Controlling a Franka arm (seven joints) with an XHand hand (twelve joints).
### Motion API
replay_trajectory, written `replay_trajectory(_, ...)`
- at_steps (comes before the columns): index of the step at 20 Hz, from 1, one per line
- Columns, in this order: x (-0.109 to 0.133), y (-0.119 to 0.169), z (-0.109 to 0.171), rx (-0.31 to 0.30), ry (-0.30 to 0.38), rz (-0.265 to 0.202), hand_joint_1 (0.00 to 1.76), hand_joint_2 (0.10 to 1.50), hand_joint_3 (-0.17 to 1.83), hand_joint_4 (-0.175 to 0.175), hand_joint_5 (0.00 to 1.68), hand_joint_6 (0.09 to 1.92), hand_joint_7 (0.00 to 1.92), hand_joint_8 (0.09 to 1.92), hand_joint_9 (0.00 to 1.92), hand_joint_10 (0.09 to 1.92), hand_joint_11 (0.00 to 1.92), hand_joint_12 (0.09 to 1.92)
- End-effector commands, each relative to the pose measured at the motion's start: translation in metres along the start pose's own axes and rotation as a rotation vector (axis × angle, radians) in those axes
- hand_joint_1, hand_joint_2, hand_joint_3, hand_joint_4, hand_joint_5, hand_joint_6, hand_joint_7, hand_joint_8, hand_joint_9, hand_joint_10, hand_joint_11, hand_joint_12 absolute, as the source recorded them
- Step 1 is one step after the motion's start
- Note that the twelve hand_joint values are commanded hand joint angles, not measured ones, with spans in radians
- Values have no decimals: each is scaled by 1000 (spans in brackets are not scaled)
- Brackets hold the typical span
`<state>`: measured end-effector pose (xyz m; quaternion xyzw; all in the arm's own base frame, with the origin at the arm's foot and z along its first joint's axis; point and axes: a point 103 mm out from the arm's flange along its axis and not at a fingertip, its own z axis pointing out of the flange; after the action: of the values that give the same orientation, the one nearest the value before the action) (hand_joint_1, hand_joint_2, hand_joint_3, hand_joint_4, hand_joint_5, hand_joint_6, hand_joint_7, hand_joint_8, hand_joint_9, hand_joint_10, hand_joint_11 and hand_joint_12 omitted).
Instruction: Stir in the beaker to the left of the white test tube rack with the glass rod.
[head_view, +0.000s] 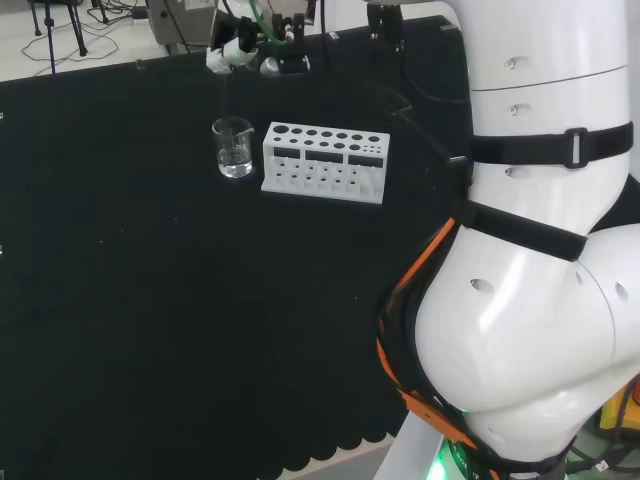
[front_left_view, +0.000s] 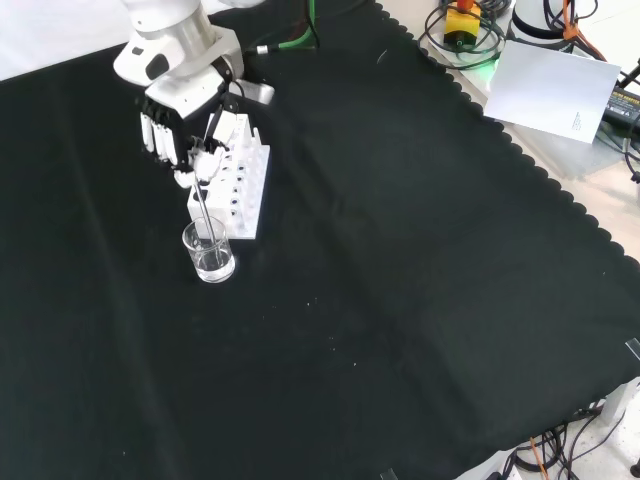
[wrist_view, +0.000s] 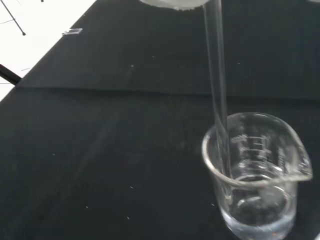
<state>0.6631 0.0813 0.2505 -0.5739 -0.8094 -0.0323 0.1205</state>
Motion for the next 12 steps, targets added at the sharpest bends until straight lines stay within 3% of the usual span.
replay_trajectory(1,5,18,3,-9,9,-9,1314,1088,-175,-175,1372,87,1251,878,1691,687,1121,819)
replay_trajectory(7,-26,3,-10,-19,3,40,1314,1088,-175,-175,1372,87,1250,880,1691,690,1121,818)
replay_trajectory(12,-38,-16,-15,-23,-12,64,1314,1089,-175,-175,1372,87,1249,882,1689,691,1120,818)
